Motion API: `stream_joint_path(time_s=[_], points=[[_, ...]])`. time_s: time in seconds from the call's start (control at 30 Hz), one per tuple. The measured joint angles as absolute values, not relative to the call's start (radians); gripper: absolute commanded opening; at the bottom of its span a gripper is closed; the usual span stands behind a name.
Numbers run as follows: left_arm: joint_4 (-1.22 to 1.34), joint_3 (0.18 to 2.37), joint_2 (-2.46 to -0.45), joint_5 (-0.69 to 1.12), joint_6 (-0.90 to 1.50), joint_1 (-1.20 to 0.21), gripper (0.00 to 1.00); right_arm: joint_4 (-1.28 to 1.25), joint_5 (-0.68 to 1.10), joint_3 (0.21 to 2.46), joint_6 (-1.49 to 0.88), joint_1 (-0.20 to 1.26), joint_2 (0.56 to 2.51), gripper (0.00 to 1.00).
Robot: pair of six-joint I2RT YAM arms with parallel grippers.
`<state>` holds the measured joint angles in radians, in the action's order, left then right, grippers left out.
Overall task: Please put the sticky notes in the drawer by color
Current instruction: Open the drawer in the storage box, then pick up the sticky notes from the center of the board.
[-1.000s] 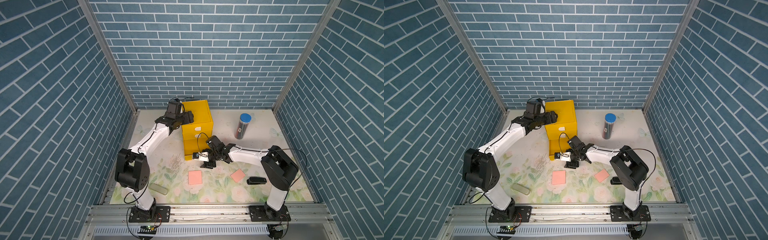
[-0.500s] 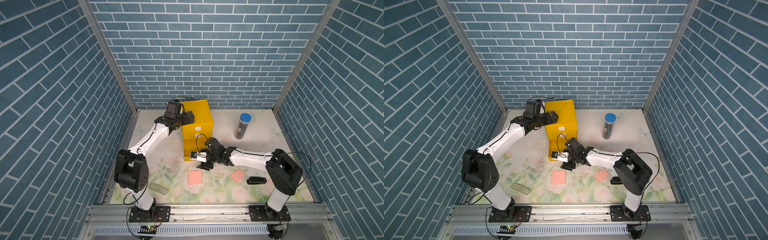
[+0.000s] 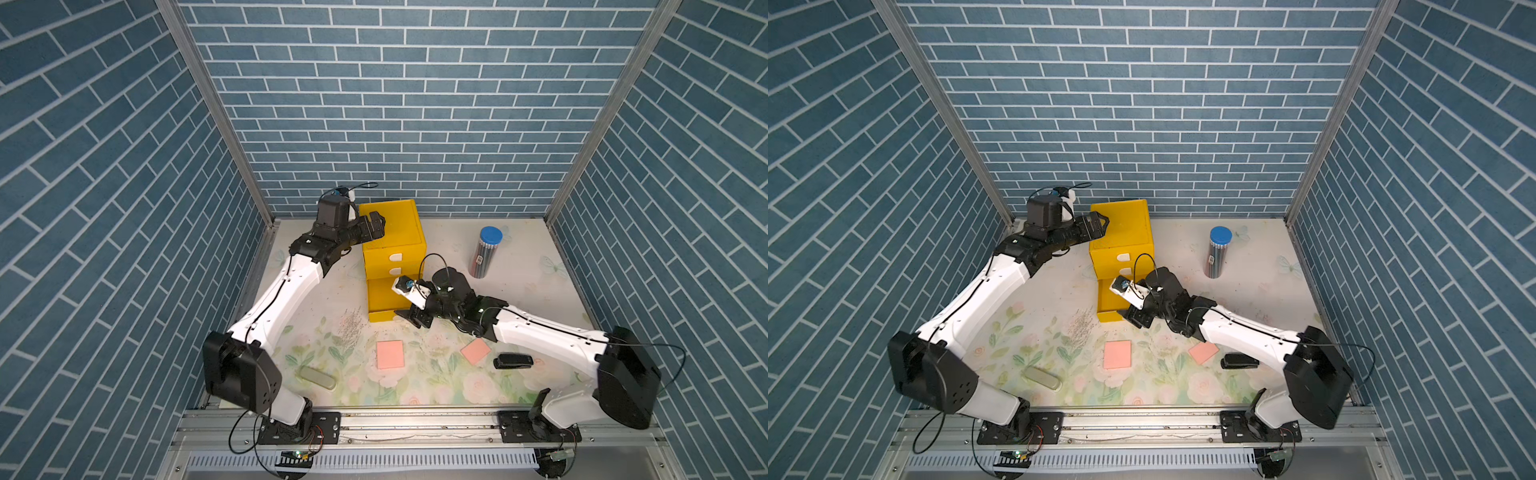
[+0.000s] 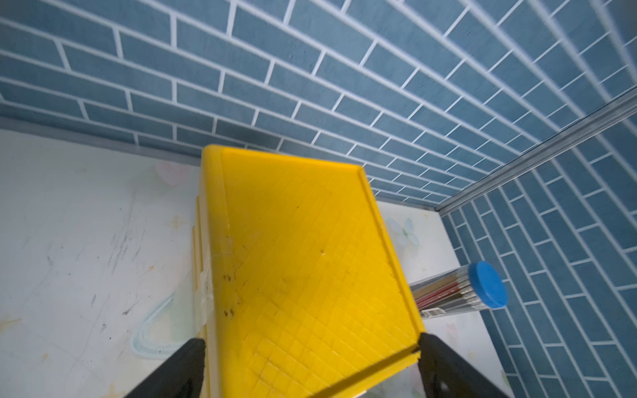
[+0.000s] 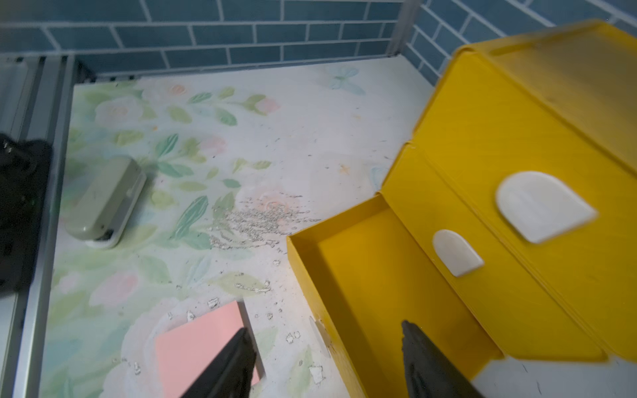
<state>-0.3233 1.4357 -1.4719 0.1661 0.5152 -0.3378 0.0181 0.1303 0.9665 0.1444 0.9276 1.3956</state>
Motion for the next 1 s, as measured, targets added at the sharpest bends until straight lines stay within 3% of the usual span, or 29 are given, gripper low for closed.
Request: stream_joint_path(time_s=[0.17, 0.47, 1.0], points=[[-0.278, 1.315, -1.303, 0.209, 0.517, -0.338, 1.0, 0.296, 0.024, 0.948, -0.266, 0.819, 1.279, 0.83], [-0.287, 1.174, -1.224, 0.305, 0.518, -0.338, 1.0, 0.644, -0.002, 0.631, -0.681, 0.733, 1.039, 0.78], [-0.347, 1.179, -1.217, 0.299, 0.455, -0.338, 1.0, 0.582, 0.125, 0.536, -0.808, 0.692, 1.145, 0.82]])
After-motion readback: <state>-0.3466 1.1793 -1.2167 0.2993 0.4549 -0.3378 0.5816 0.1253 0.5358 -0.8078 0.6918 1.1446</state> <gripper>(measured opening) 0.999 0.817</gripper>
